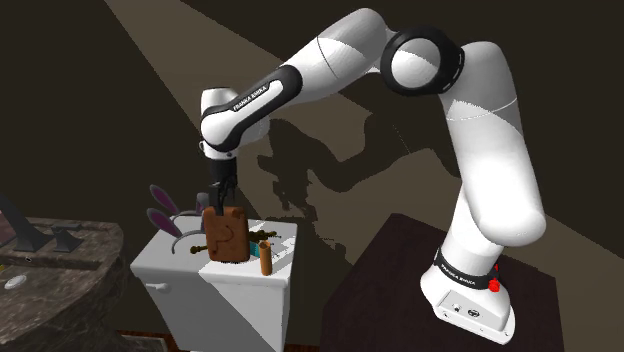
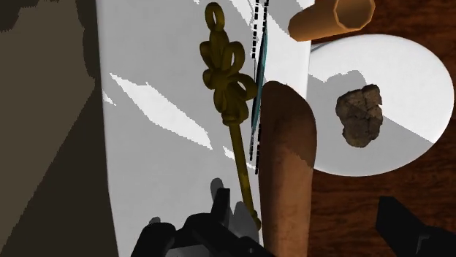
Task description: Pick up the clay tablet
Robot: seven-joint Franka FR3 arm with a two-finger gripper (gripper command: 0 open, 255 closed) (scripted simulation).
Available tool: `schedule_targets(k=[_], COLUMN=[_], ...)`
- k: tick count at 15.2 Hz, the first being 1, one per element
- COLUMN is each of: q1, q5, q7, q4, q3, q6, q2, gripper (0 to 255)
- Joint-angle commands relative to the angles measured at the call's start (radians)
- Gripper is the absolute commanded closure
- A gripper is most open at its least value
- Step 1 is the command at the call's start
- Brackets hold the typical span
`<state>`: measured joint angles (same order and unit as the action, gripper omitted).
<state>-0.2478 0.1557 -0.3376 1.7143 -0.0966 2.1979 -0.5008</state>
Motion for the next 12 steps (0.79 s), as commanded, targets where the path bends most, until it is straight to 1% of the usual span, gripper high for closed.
schedule_targets(k=[1, 7, 9, 10, 12], q1=[-0.004, -0.005, -0.005, -0.005, -0.005], q5=[0.0, 0.002, 0.002, 0.002, 0.002], q7=[-0.003, -0.014, -0.014, -0.014, -0.013], q4=[-0.024, -0.011, -0.011, -0.01, -0.01], q3=[-0.003, -0.003, -0.003, -0.003, -0.003], q6=[0.009, 0.073, 0.073, 0.073, 0.073], q2=[-0.029, -0.08, -0.08, -0.08, -0.08], gripper=[0, 0, 0, 255, 255])
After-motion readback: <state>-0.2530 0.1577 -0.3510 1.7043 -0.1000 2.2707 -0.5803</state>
